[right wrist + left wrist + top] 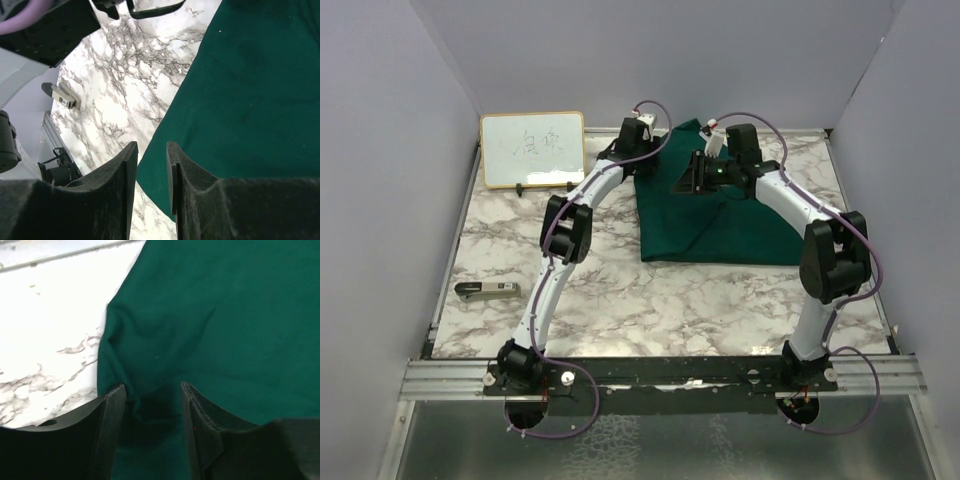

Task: Prepare the surgical pack
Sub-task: Pack the surgical kit at the center of the board.

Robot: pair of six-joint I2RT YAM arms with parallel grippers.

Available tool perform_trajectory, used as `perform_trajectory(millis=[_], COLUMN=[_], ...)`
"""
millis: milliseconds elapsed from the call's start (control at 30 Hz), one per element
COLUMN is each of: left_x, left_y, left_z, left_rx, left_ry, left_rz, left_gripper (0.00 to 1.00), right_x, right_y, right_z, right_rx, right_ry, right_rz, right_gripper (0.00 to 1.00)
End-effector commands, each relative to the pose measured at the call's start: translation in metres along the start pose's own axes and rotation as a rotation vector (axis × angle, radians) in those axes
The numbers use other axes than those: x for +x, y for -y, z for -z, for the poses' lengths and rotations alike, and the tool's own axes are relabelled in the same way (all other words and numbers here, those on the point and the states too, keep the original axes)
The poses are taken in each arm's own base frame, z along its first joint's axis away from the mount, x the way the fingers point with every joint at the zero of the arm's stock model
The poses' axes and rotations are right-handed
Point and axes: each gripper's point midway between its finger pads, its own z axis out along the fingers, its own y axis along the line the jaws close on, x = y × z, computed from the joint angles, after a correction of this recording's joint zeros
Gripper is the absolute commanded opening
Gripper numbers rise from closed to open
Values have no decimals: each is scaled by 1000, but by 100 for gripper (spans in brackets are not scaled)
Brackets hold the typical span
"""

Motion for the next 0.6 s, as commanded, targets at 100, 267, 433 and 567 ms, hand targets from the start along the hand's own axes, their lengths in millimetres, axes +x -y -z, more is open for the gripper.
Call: perform_trajectory(millis=[100,267,433,567], left_x=[17,8,2,-17], left_y=[-49,-64,-72,-52], left_z=[0,9,11,16], left_rx=[-190,-253,-247,-160], left_ry=[-56,-46,-34,10], left_rz=[-64,-128,-104,-56], left_gripper=[41,41,44,46], right_x=[0,6,9,19], right_y=[-7,-4,-2,3], right_z=[7,3,1,-4], right_rx=[-5,-19,-18,-31], right_ry=[10,0,-3,-28], right_rz=[38,21,17,-2], right_gripper=[31,31,31,31])
